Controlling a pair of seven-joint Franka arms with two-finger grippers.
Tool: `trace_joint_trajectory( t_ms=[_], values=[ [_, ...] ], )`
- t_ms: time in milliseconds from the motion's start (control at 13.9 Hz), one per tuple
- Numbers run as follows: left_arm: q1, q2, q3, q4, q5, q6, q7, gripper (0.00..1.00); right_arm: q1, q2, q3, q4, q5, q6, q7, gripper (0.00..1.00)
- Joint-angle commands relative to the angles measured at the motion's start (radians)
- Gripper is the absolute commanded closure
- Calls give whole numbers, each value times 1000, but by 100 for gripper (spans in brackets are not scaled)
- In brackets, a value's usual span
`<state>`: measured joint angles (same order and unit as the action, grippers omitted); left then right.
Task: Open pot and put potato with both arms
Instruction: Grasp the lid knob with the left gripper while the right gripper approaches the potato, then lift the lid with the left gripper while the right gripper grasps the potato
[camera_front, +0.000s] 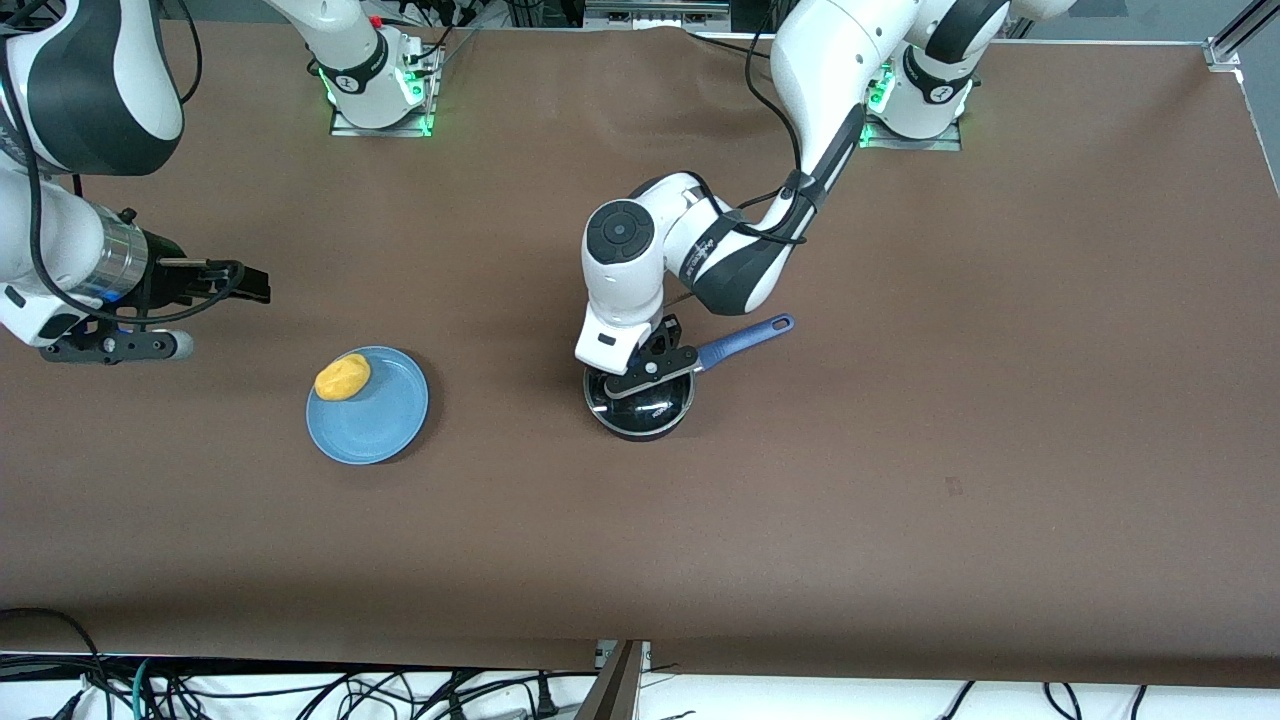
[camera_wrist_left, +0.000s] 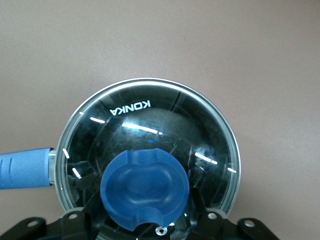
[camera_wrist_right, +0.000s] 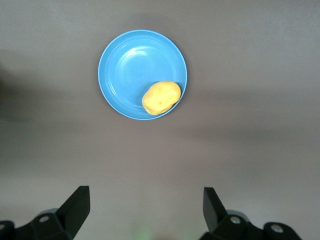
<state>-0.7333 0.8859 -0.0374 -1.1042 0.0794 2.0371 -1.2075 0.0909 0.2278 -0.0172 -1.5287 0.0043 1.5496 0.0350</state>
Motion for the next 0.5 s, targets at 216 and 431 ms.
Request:
trace_joint_trajectory(
  t_ms=[216,431],
  values=[
    [-1,-18,11,44,20,-52,-3,42,-20,67,6,16,-14,3,-36,0],
    [28,-76,10,43,10,-84,29,42,-26,116,6,-11,-9,72,-17,0]
  ],
)
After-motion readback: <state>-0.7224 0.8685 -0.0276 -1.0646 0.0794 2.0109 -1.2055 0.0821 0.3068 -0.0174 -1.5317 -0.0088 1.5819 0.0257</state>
